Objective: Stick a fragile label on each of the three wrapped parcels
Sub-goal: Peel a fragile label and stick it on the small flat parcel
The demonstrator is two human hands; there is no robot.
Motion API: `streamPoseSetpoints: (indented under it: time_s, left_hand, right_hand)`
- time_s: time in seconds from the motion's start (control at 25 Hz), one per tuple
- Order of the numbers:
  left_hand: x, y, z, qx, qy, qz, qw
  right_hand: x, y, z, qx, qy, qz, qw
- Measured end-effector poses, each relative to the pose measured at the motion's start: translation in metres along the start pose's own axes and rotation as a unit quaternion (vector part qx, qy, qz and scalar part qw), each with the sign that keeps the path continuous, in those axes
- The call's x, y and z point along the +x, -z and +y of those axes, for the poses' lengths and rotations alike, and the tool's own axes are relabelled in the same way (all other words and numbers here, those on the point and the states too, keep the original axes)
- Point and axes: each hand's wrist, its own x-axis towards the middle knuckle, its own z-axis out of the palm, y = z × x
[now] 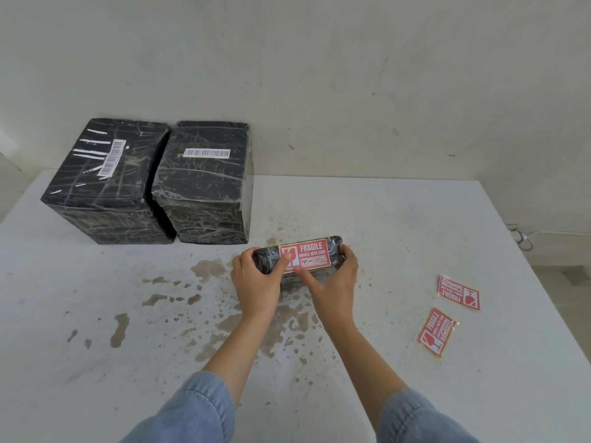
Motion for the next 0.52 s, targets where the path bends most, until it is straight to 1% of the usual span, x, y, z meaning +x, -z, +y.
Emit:
streamPoseSetpoints:
  time_s: [0.08, 0.24, 0.4, 0.52]
  left_hand:
    - [0.0002, 0.0002, -0.0005, -0.001, -0.002, -0.002, 1.0]
    - [0.0008, -0.0005, -0.0012, 0.0, -0.008, -0.001, 1.0]
    - [-0.0001, -0.0005, -0.0034, 0.002, -0.018, -0.002, 1.0]
    - [-0.0004, 0.0, -0.0041, 0.001, -0.018, -0.007, 1.0]
  right_hand:
    - [-0.0008, -0.0073, 0.0012, 0.035, -0.029, 0.005, 0.999]
    - [-0.0025, -0.0089, 0.0049, 0.121, -0.059, 0.028, 0.991]
    - [-0.0024, -0.0076, 0.0048, 0.182, -0.065, 0.055, 0.98]
    - [-0.001, -0.0038, 0.0069, 0.214, -0.067, 0.059, 0.973]
